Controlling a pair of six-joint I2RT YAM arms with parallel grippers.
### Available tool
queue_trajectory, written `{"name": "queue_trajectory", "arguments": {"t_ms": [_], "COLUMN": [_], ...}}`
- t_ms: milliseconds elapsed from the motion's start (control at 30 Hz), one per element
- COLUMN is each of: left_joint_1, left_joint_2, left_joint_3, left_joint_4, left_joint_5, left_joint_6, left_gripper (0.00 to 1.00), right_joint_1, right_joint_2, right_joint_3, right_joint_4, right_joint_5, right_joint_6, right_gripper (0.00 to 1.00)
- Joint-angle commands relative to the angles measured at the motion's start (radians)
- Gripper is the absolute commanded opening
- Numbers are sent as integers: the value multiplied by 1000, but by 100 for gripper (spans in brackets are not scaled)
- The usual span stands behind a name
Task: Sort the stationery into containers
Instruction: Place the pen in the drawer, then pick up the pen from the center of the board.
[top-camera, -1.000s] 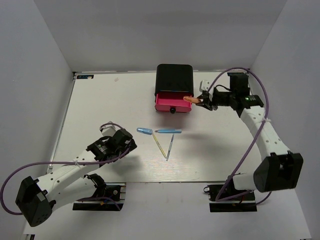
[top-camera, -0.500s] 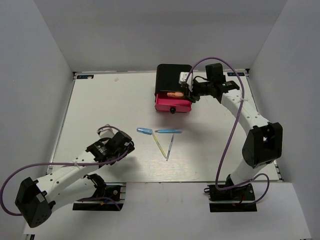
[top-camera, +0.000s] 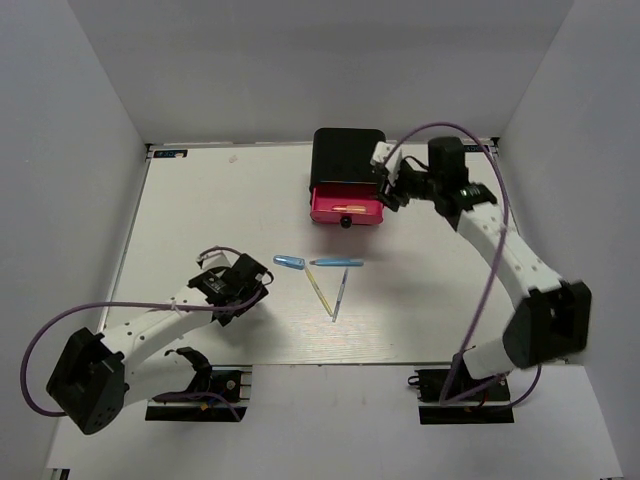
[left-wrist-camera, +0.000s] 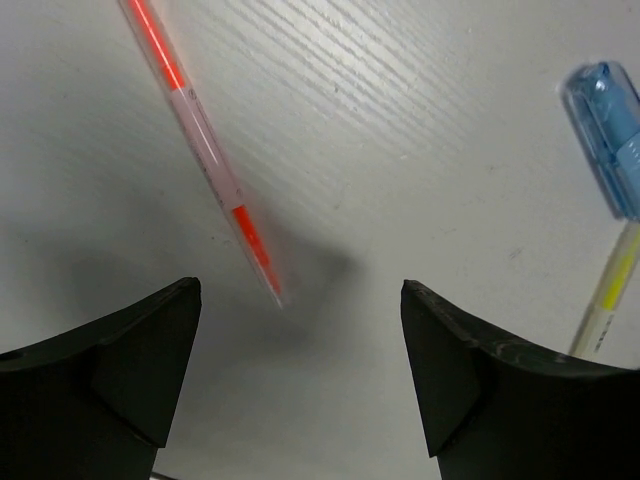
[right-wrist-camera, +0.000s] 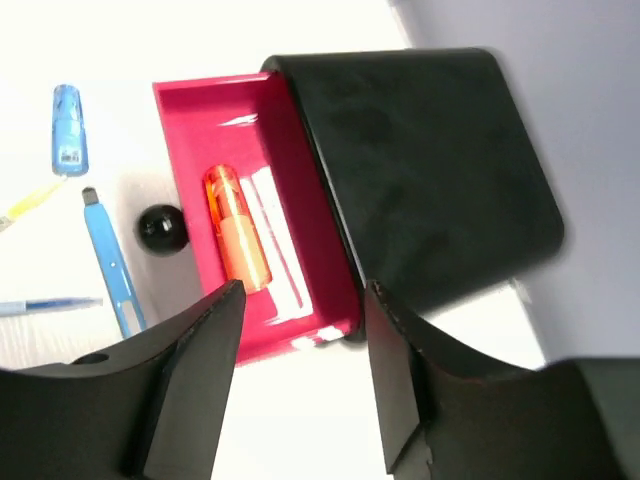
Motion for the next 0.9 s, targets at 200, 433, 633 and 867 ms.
{"name": "queue_trajectory", "arguments": {"t_ms": [200,433,633,867], "left_joint_1": [123,176,198,184], "left_joint_2": [182,249,237,102], "left_joint_3": [41,44,11,55], "left_joint_4": [133,152,118,110], "left_joint_5": [-3,45,63,83], "left_joint_6": [104,135,155,239], "left_gripper": [84,62,29,3], "right_joint_1": [-5,-5,-7,-7], "right_joint_2": [-382,-497,-546,-583], "right_joint_3": [-389,-501,-550,-578], "right_joint_4": [322,279,266,239], "right_joint_5": [150,166,157,146], "right_joint_6": [222,226,233,231], "right_gripper": [46,44,43,52]}}
